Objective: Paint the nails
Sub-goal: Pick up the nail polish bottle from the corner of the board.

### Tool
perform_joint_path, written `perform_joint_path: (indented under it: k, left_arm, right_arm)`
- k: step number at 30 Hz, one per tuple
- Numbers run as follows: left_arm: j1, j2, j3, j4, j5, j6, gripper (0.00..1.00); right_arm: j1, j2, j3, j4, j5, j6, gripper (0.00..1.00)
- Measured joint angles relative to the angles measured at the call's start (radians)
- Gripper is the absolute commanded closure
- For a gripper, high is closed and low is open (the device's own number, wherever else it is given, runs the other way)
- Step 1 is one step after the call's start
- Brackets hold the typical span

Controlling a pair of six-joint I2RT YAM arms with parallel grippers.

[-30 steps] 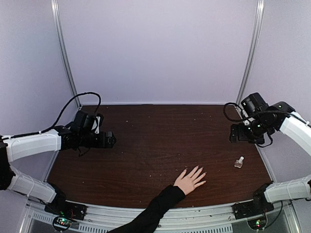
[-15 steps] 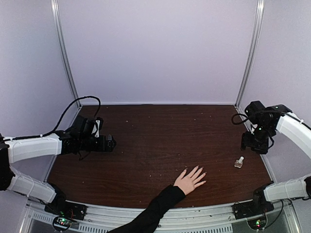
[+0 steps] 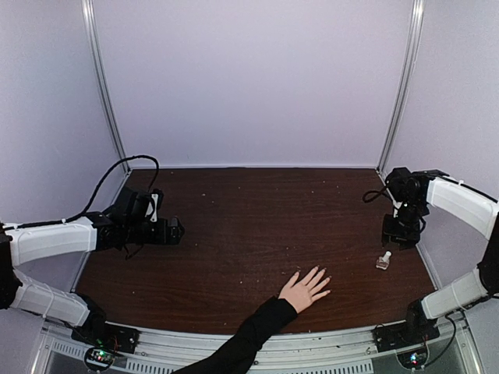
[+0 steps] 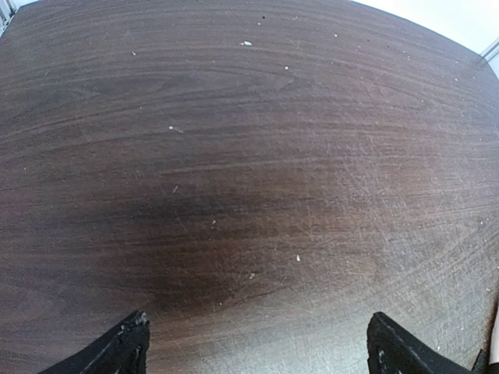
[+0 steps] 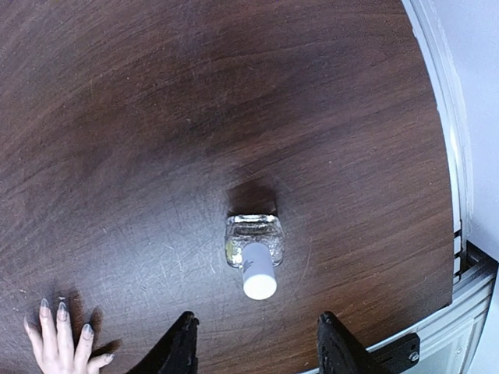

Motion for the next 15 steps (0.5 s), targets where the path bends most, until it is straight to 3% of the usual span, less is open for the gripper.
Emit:
perform_joint_path:
  k: [15]
  left_arm:
    - [0.0,0.0,-0.003,0.0,-0.024,0.0,0.02]
  right_arm:
    - [-0.061,0.056,-0.075,0.076,-0.058,-0.036,0.61]
